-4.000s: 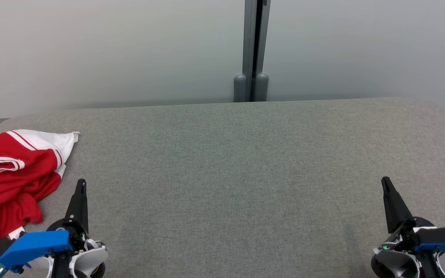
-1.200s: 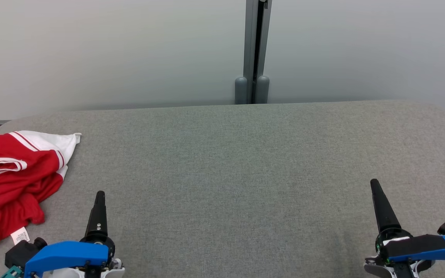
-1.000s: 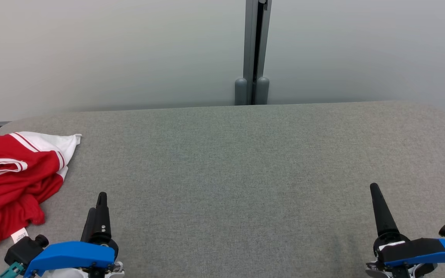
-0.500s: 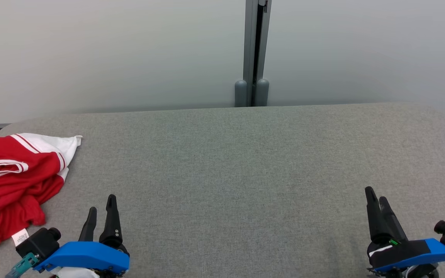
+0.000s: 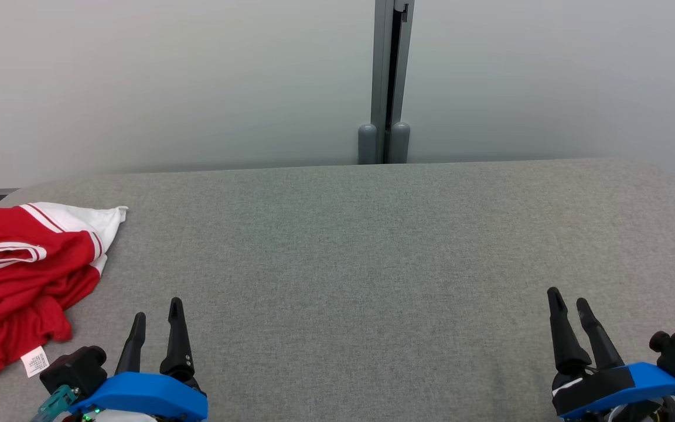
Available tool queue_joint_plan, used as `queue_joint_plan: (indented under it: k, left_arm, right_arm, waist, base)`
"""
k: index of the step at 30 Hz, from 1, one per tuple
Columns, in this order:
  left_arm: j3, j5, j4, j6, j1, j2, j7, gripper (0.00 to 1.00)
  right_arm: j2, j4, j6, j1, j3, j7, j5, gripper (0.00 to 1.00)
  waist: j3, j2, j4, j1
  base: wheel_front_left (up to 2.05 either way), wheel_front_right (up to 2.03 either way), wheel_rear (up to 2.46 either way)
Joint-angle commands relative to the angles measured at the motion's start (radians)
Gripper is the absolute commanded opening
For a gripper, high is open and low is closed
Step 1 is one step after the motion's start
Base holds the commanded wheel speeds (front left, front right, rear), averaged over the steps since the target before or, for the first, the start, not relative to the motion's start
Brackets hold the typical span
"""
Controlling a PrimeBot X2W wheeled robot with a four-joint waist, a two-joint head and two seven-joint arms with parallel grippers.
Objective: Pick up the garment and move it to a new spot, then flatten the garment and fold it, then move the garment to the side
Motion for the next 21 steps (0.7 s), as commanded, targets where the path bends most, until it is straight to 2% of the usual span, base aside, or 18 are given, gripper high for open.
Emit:
queue_joint_plan:
  k: [1, 21]
  left_arm:
    - [-0.010, 0.028, -0.014, 0.008, -0.001, 0.011, -0.012, 1.00]
    - [-0.080, 0.170, -0.022, 0.030, 0.017, 0.056, -0.044, 1.00]
  right_arm:
    - [-0.008, -0.012, 0.002, 0.004, -0.002, -0.009, -0.035, 1.00]
    - [-0.010, -0.001, 0.002, 0.021, -0.005, -0.031, -0.231, 1.00]
  waist:
    - [0.000, 0.0000, 0.002, 0.0000]
    - [-0.007, 0.0000, 0.008, 0.0000]
  base:
    - [0.00, 0.00, 0.00]
    - [0.00, 0.00, 0.00]
